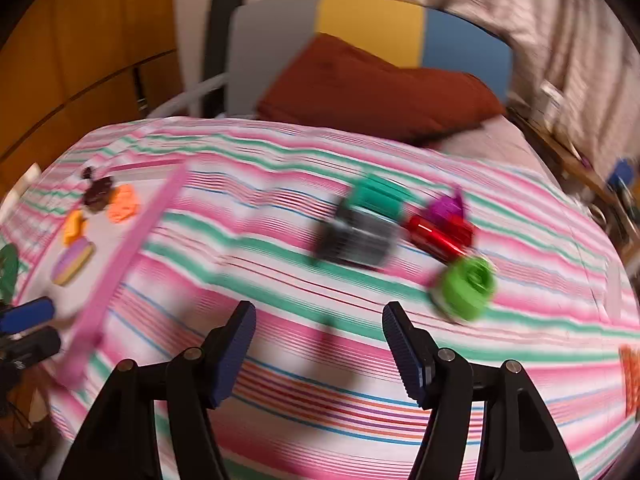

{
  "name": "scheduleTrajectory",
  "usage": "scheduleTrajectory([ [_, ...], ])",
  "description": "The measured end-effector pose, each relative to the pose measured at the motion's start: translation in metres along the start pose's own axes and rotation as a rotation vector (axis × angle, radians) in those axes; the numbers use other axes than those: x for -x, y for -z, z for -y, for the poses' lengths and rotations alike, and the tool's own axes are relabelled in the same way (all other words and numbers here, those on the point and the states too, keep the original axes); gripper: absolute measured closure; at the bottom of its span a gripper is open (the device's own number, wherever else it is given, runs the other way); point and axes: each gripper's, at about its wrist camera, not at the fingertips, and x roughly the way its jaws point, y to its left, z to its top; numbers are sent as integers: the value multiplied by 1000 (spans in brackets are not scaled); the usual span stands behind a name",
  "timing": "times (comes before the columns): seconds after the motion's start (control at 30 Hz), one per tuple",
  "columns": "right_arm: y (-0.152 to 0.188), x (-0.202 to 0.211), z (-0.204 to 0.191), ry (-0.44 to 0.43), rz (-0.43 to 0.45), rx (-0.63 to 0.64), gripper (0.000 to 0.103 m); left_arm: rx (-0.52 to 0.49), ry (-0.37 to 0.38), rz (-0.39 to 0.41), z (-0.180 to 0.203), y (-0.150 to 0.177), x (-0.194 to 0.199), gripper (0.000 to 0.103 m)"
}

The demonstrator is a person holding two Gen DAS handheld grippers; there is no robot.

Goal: Organize rigid objects
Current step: 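Grasp the green fan toy with the right gripper while the left moves toward the black cup, then grasp the black-capped clear cup with the left gripper while the right holds the green toy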

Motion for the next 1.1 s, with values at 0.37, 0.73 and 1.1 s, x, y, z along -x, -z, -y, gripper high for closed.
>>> scheduleTrajectory([
  [0.37, -13, -43, 121, 11, 2, -346, 16, -130, 12, -58, 54, -9, -30, 58],
  [0.73, -11, -83, 131, -87, -121, -392, 39, -217, 16, -90, 99, -40, -74, 58],
  [1.1, 7, -69, 134, -98, -244, -415, 49, -229, -39, -143, 138, -91, -152, 51],
])
